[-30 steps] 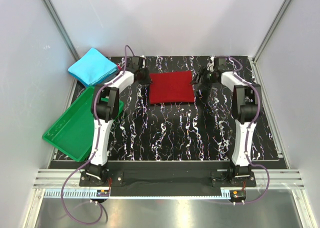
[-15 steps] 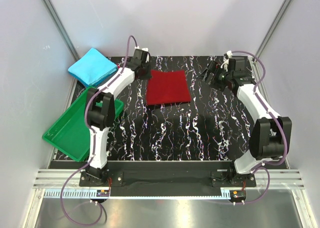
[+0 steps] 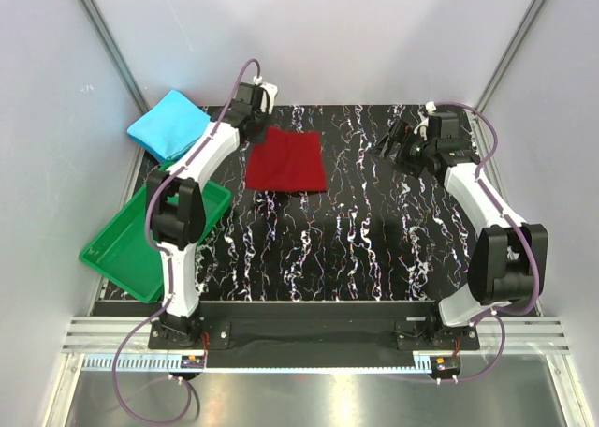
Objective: Fold and stack the t-shirts
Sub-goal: Neatly place the folded tshirt to the corner
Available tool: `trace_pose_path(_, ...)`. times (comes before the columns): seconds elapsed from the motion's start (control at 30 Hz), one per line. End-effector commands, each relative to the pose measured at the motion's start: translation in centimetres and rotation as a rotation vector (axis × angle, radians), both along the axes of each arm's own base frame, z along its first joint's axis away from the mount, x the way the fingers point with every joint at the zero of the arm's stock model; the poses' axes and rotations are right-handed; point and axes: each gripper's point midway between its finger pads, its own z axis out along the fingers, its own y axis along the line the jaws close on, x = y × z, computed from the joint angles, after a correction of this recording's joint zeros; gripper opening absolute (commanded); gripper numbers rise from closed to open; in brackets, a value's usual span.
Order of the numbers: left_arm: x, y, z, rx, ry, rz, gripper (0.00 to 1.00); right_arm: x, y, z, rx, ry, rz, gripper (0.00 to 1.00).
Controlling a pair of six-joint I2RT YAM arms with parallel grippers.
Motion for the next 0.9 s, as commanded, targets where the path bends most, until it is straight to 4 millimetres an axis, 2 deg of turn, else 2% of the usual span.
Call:
trace_pose_path(0.0, 1.5, 3.5, 7.9, 0.115, -0.194, -0.069, 0.0, 0.3, 1.0, 3.7, 0.049, -0.11, 0.03, 1.0)
trace_pose_path(0.13, 2.0, 5.3, 10.7, 0.181, -0.25, -0.1, 0.0, 0.6, 1.1, 4.2, 0.052, -0.126, 0.041, 1.0)
trace_pose_path(0.47, -0.2, 8.0, 17.3, 0.32, -0.385, -0.233, 0.0, 0.5, 1.3, 4.3, 0.055, -0.135, 0.054, 1.0)
trace_pose_path(0.53, -0.5, 8.6, 17.8, 0.369, -0.396, -0.268, 0.0, 0.5, 1.2, 4.5, 0.054, -0.14, 0.053, 1.0)
trace_pose_path(0.6, -1.1, 9.3, 19.1, 0.405, -0.423, -0.291, 0.0, 0.4, 1.3, 4.6, 0.053, -0.144, 0.056, 1.0)
trace_pose_path(0.63, -1.4, 9.5, 18.9, 0.411, -0.42, -0.305, 0.0, 0.4, 1.2, 4.7, 0.053, -0.151, 0.056, 1.0)
trace_pose_path(0.67, -1.8, 9.8, 19.7, 0.42, -0.435, -0.308, 0.0, 0.3, 1.2, 4.8, 0.055, -0.152, 0.053, 1.0)
trace_pose_path(0.87, -2.9, 12.6, 21.1, 0.495, -0.459, -0.316, 0.0, 0.2, 1.2, 5.6, 0.052, -0.177, 0.053, 1.0)
